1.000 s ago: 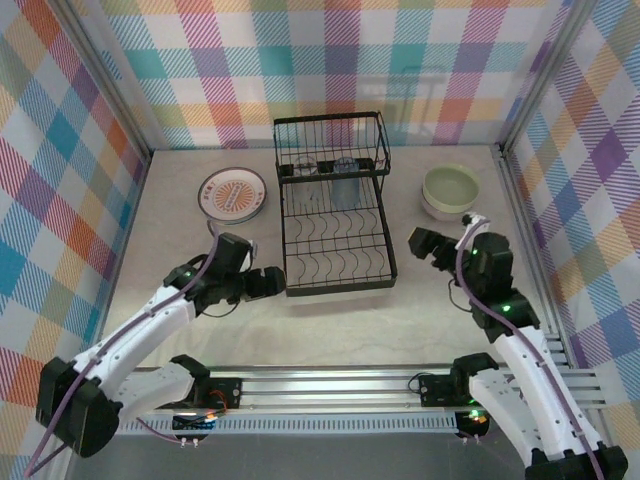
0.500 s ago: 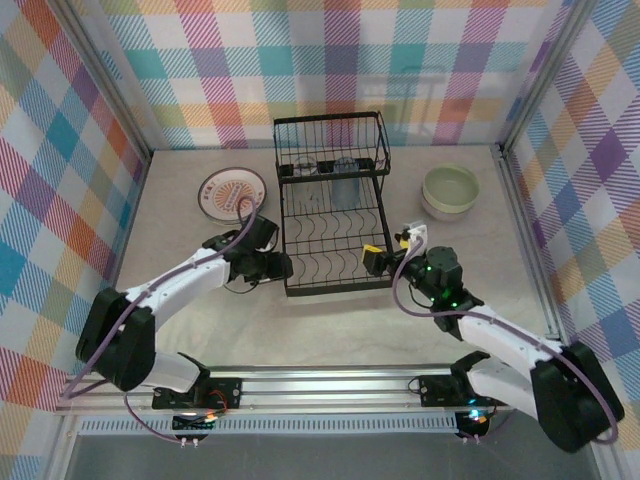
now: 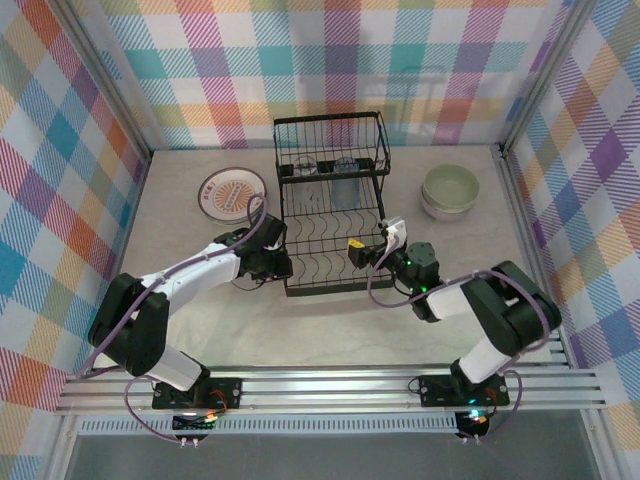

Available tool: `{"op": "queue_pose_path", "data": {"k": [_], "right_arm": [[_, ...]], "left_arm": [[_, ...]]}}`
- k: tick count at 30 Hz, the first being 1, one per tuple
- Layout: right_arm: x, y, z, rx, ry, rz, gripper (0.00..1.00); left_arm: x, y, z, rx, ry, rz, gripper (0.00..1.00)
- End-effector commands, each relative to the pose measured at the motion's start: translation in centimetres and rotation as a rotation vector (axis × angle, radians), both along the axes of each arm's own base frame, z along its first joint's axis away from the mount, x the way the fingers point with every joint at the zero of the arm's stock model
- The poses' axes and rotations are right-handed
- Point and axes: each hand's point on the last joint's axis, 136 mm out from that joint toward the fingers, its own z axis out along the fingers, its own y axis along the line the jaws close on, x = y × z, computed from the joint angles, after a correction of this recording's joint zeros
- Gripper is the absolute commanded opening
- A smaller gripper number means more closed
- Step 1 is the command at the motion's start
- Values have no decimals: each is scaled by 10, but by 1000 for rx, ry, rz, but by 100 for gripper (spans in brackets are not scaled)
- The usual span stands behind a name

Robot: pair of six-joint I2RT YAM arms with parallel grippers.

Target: Unload the mixed dishes from the dish rack

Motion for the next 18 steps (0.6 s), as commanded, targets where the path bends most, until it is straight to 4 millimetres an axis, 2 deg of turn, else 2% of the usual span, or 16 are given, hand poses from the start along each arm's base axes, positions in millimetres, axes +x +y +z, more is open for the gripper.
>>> {"op": "queue_pose_path", "data": {"k": [1, 6, 18], "right_arm": [[12, 11, 41, 75, -160, 11, 99], [29, 17, 36, 79, -151, -16, 99], [56, 27, 30, 60, -166, -44, 99]], "left_arm": [[-2, -3, -1, -2, 7, -24, 14], [-8, -9, -5, -18, 32, -56, 0], [-31, -17, -7, -6, 59, -131, 0]]}}
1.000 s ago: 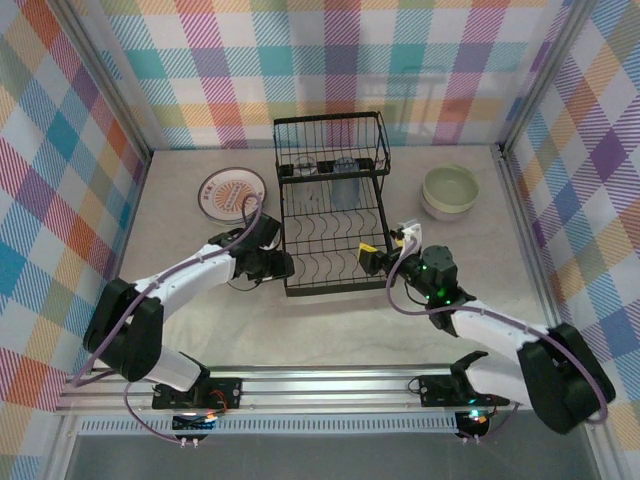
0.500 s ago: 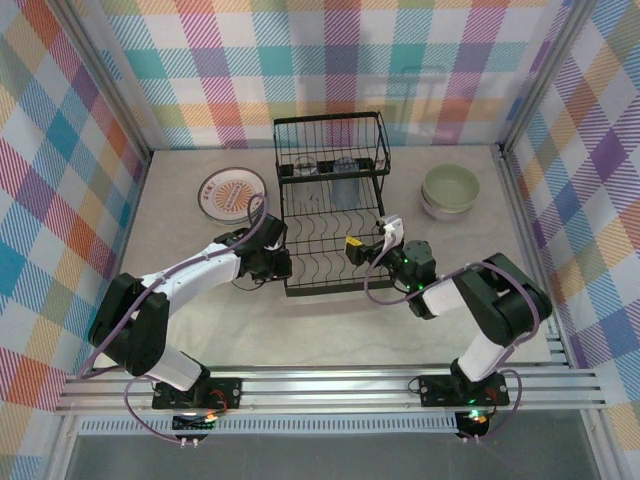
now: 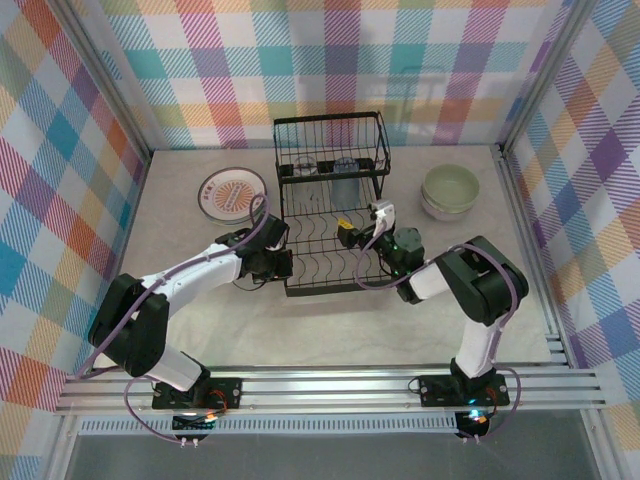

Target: Unload the mixed dishes from the dish rack

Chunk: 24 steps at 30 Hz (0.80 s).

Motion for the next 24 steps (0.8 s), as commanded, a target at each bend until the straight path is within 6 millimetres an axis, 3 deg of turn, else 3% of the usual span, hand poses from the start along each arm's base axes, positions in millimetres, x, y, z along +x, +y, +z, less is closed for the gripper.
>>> {"op": "queue_pose_path", "data": {"k": [1, 24], "right_arm": [[8, 4, 18, 21, -74, -18, 99], [46, 7, 4, -6, -88, -108, 99]], "left_arm": [[-30, -13, -8, -22, 77, -107, 0], [-70, -17, 1, -34, 74, -171, 0]]}}
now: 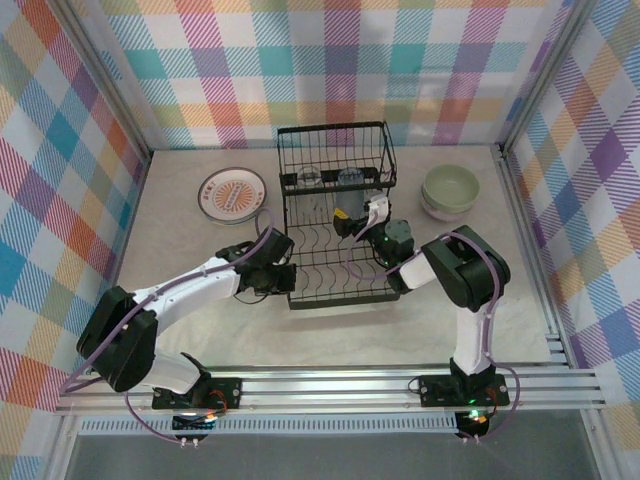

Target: Unload the mixed dishes from the dish rack

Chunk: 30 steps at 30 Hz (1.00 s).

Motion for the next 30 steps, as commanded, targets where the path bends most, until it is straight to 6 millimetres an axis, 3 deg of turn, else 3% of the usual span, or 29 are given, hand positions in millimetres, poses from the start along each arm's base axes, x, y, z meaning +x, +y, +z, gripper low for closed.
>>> {"op": "queue_pose_path", "data": {"k": [1, 12, 30], "right_arm": [[9, 1, 13, 15, -61, -33, 99], [27, -3, 2, 25, -48, -107, 99], [51, -17, 2, 48, -60, -241, 99]], "left_arm": [[-31, -8, 2, -39, 69, -94, 0], [-39, -7, 12, -60, 54, -99, 0], [-44, -5, 21, -74, 37, -90, 0]]}}
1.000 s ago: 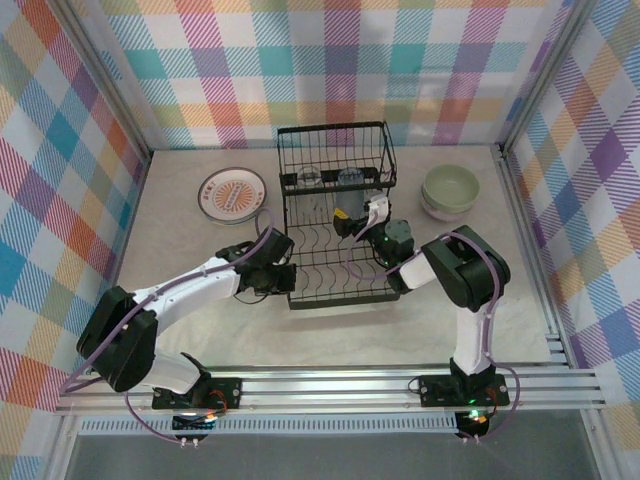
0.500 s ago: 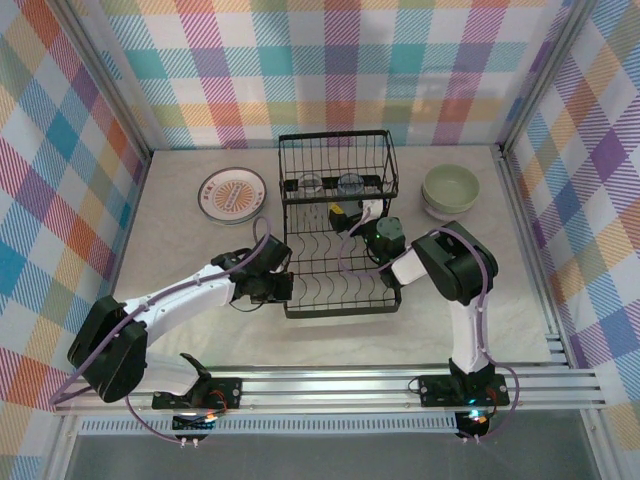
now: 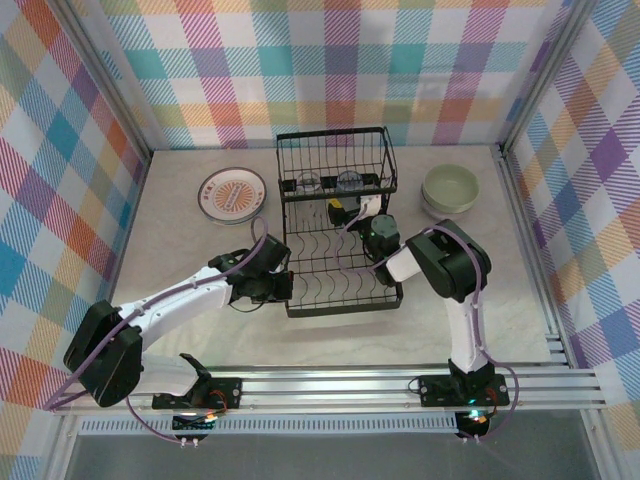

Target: Unload the mixed dishes from the dish rack

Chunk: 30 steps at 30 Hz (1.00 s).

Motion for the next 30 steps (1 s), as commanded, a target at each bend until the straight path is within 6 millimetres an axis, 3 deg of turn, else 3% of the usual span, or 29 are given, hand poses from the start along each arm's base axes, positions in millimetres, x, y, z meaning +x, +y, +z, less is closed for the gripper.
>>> {"op": "queue_pose_path", "data": {"k": [1, 4, 14, 30], "right_arm": [[15, -16, 8, 32, -34, -77, 99], [16, -16, 8, 24, -37, -83, 97], [13, -12, 9, 7, -44, -53, 75], [-10, 1, 17, -21, -53, 5, 56]], "left_arm": [[-25, -7, 12, -46, 38, -84, 0], [-25, -9, 13, -52, 39, -84, 0], [-20, -15, 10, -58, 44, -73, 0], [0, -36, 0, -80, 60, -55, 0]]}}
